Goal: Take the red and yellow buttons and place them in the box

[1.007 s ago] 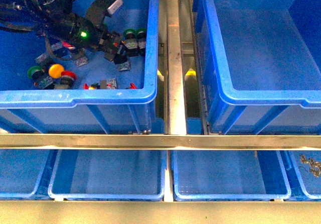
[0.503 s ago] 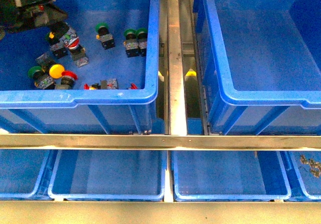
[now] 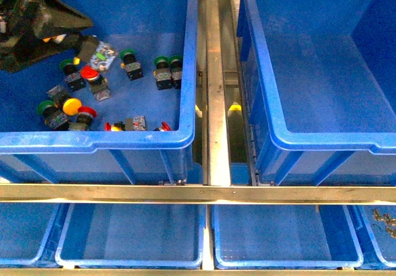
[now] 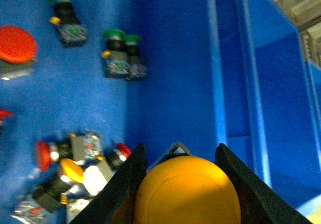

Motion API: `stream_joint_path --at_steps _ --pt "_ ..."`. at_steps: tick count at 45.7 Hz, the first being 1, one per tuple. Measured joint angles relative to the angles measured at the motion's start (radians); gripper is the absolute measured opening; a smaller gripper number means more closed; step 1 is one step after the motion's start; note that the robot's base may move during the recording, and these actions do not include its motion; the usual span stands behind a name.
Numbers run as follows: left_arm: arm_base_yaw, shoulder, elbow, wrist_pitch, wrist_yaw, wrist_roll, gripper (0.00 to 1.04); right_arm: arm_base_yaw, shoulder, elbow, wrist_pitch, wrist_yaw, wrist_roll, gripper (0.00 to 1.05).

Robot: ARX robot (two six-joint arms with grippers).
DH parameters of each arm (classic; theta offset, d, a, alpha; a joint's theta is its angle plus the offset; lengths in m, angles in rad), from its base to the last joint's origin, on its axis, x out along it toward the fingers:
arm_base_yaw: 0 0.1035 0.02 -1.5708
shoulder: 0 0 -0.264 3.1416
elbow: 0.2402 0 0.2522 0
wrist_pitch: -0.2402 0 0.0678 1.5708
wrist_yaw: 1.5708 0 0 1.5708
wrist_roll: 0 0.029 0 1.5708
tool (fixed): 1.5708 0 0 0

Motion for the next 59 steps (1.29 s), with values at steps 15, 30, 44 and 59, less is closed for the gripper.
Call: stream_joint_path --at_steps 15,30,44,59 --pt "-0.260 0.048 0.117 0.055 -0.021 -0.262 0.33 0.000 0.000 0.000 0.000 0.000 0.000 0.97" --pt "-0.428 0.166 0.258 0.105 -0.106 -0.457 0.33 0.000 0.000 0.000 0.000 0.000 0.000 0.97" --pt "-0.524 0.240 0.347 0.107 -0.134 -0.504 0.33 0.000 0.000 0.000 0.000 0.000 0.000 0.97" --pt "-0.545 0.289 0.367 0.116 -0.156 -0.529 0.33 0.009 0.246 0.136 -0.261 0.095 0.042 0.97"
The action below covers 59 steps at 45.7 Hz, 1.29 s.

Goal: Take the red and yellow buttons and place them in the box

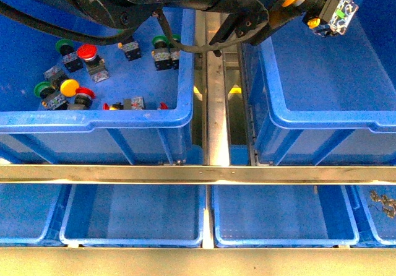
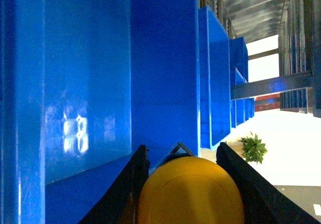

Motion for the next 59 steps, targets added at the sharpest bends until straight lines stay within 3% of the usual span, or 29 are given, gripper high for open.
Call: stream_joint_path --at_steps 7,15,23,45,59 --pt "0.003 0.000 0.000 0.016 -0.004 -0.004 0.33 -0.029 0.434 0.121 0.228 -0.170 -0.108 0.97" --pt "0.016 0.000 -0.016 0.034 -0.008 -0.014 0.33 -0.047 0.814 0.246 0.492 -0.312 -0.365 0.97" --pt "0.022 0.000 -0.031 0.035 -0.012 -0.015 0.33 0.000 0.991 0.393 0.483 -0.385 -0.484 0.97" --pt "0.025 0.000 -0.031 0.047 -0.023 -0.023 0.33 0.182 1.183 0.482 0.560 -0.372 -0.543 0.97" --pt "0.034 0.000 -0.031 0.045 -0.023 -0.023 0.33 0.229 1.280 0.545 0.635 -0.356 -0.616 0.97"
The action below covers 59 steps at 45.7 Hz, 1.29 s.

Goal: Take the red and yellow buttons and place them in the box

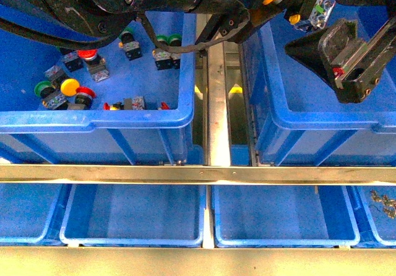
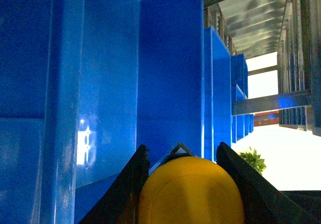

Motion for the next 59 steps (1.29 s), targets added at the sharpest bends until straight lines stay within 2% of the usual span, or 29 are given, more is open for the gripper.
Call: stream_joint_path --at_steps 16,27,36,49,51,59 --pt "0.002 0.000 0.002 -0.007 0.000 0.000 0.33 0.001 0.079 0.019 0.082 0.008 -0.167 0.97" --pt "0.005 0.000 0.006 -0.013 -0.002 0.000 0.33 0.013 0.120 0.027 0.149 -0.001 -0.358 0.97" --pt "0.005 0.001 0.013 -0.018 -0.003 0.000 0.33 0.018 0.144 0.031 0.217 0.003 -0.391 0.97" --pt "0.005 0.002 0.025 -0.020 -0.004 0.000 0.33 0.016 0.159 0.042 0.219 0.002 -0.423 0.97" --pt "0.005 0.002 0.026 -0.020 -0.004 0.000 0.33 0.014 0.159 0.043 0.219 0.002 -0.424 0.96" --pt "0.005 0.003 0.027 -0.023 -0.005 0.000 0.33 0.004 0.160 0.050 0.227 0.003 -0.435 0.75"
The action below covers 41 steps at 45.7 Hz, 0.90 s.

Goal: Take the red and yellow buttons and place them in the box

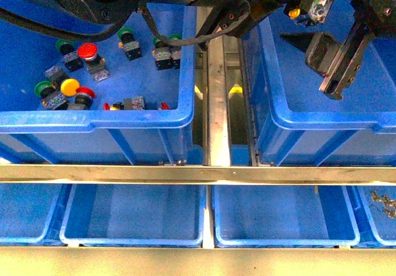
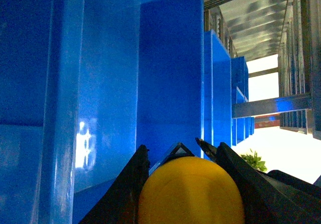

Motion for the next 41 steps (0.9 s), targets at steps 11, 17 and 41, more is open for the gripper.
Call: stream_joint_path --at_steps 11,17,41 --pt "0.000 0.011 0.005 -0.001 -0.001 0.000 0.33 -0.008 0.000 0.006 0.000 0.001 -0.007 0.45" --pt "0.000 0.013 0.007 -0.002 -0.002 0.000 0.33 -0.011 0.000 0.008 0.000 0.000 -0.009 0.35" --pt "0.006 0.016 0.015 -0.014 -0.031 0.002 0.59 -0.025 0.000 0.008 -0.006 -0.009 -0.012 0.34"
